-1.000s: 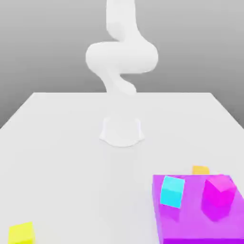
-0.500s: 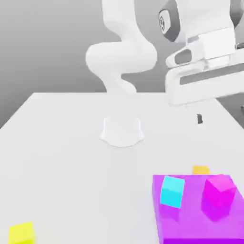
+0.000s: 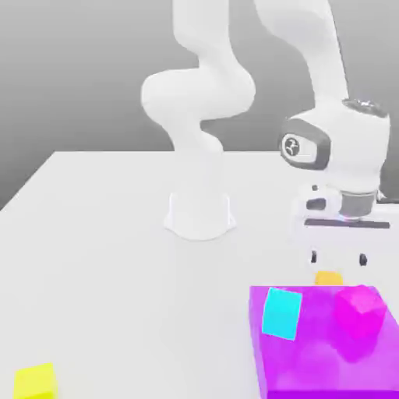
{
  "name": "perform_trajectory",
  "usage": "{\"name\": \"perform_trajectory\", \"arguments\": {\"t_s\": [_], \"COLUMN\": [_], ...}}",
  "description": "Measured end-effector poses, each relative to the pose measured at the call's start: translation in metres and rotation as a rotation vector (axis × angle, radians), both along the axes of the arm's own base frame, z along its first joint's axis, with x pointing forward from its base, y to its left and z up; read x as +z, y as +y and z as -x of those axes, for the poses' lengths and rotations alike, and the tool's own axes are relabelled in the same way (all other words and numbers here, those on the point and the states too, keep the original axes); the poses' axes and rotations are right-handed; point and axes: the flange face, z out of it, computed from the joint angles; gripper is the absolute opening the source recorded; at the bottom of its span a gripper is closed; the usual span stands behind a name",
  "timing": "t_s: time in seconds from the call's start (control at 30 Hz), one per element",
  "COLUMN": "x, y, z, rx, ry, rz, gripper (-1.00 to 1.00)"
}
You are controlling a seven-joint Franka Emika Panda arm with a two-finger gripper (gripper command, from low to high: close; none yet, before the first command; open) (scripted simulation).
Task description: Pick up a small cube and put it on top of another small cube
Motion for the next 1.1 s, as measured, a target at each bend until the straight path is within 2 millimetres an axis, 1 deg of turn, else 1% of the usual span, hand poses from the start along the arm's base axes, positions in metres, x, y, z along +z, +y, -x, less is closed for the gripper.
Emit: {"name": "perform_trajectory", "arguments": {"t_s": [0.17,0.2,0.37,0.4,0.43,0.73,1.0,1.1], "x": [-0.039,-0.045,-0.045,-0.048,-0.046,0.015,0.047,0.060], "y": [-0.001,-0.001,-0.001,-0.001,-0.001,-0.002,-0.024,-0.038], "z": [0.002,0.003,0.003,0.003,0.003,0.001,-0.045,-0.064], "rx": [-0.002,-0.003,-0.003,-0.003,-0.002,0.005,0.181,0.251], "ry": [0.004,0.006,0.005,0.005,0.004,0.005,0.021,0.021], "rz": [0.000,-0.001,-0.003,-0.002,-0.002,0.000,-0.018,-0.024], "gripper": [0.00,-1.00,-1.00,-1.00,-1.00,-1.00,-1.00,-1.00]}}
